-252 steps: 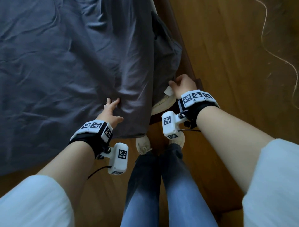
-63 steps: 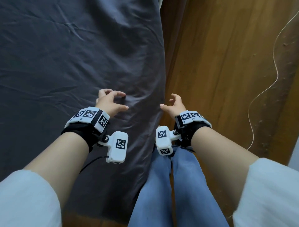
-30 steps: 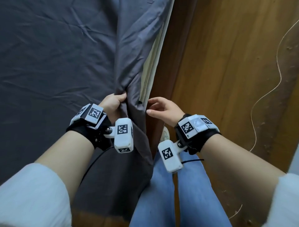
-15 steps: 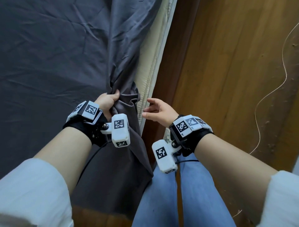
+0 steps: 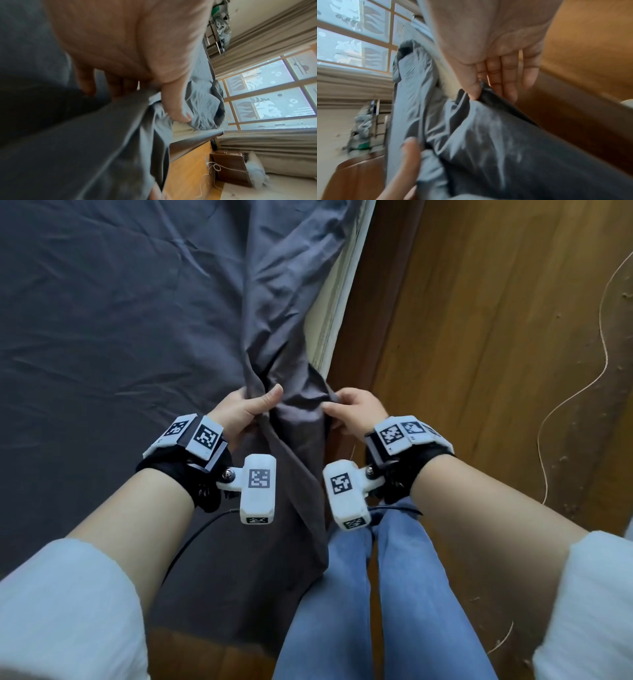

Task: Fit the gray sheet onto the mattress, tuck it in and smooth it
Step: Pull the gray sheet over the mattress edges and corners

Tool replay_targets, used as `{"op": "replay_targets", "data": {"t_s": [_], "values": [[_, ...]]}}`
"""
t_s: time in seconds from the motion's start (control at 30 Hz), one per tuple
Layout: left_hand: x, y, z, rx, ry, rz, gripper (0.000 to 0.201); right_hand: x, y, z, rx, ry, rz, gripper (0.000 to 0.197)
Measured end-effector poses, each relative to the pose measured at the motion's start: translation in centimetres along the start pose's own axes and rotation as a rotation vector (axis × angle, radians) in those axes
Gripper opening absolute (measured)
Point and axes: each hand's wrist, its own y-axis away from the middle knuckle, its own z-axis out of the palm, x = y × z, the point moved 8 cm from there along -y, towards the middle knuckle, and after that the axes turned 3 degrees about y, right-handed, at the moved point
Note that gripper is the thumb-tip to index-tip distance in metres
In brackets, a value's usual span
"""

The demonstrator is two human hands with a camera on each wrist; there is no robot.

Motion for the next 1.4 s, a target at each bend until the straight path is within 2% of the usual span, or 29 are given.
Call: {"op": "replay_targets", "data": {"t_s": [0.07, 0.13, 0.2, 0.33, 0.43, 0.53, 0.77, 1.0, 1.13, 1.27, 1.4], "values": [[0.5, -0.2, 0.2, 0.014, -0.033, 0.079, 0.024, 3.4, 0.3, -3.3, 0.126, 0.068, 0.094, 0.018], [0.4, -0.9, 0.2, 0.044, -0.240, 0.135, 0.052, 7.2, 1.2, -6.9, 0.263, 0.112, 0.188, 0.007], [0.2, -1.0, 0.4, 0.127, -0.485, 0.104, 0.070, 10.1, 2.6, -10.1, 0.399, 0.090, 0.276, 0.010], [0.1, -1.0, 1.9, 0.200, -0.689, 0.042, 0.074, 13.6, 5.2, -15.0, 0.588, 0.088, 0.415, 0.027], [0.3, -1.2, 2.2, 0.239, -0.694, 0.014, 0.073, 15.3, 6.9, -17.5, 0.625, 0.151, 0.543, 0.030], [0.6, -1.2, 2.2, 0.256, -0.679, -0.016, 0.070, 15.4, 7.2, -18.6, 0.559, 0.231, 0.604, 0.029], [3.6, -1.8, 2.7, 0.301, -0.568, -0.066, 0.059, 11.9, 3.4, -19.8, 0.373, 0.238, 0.582, 0.037], [13.7, -6.5, 5.8, 0.284, -0.604, 0.116, 0.061, 4.8, -7.3, -22.5, 0.318, 0.172, 0.438, 0.010], [20.0, -11.6, 7.8, 0.297, -0.602, 0.151, 0.063, -0.9, -14.3, -25.1, 0.261, 0.133, 0.350, 0.013], [26.0, -16.9, 10.7, 0.301, -0.619, 0.060, 0.066, -7.3, -20.0, -29.5, 0.209, 0.077, 0.260, 0.028], [27.8, -20.9, 11.6, 0.213, -0.635, -0.133, 0.065, -14.3, -24.5, -33.5, 0.183, 0.030, 0.125, 0.042]]}}
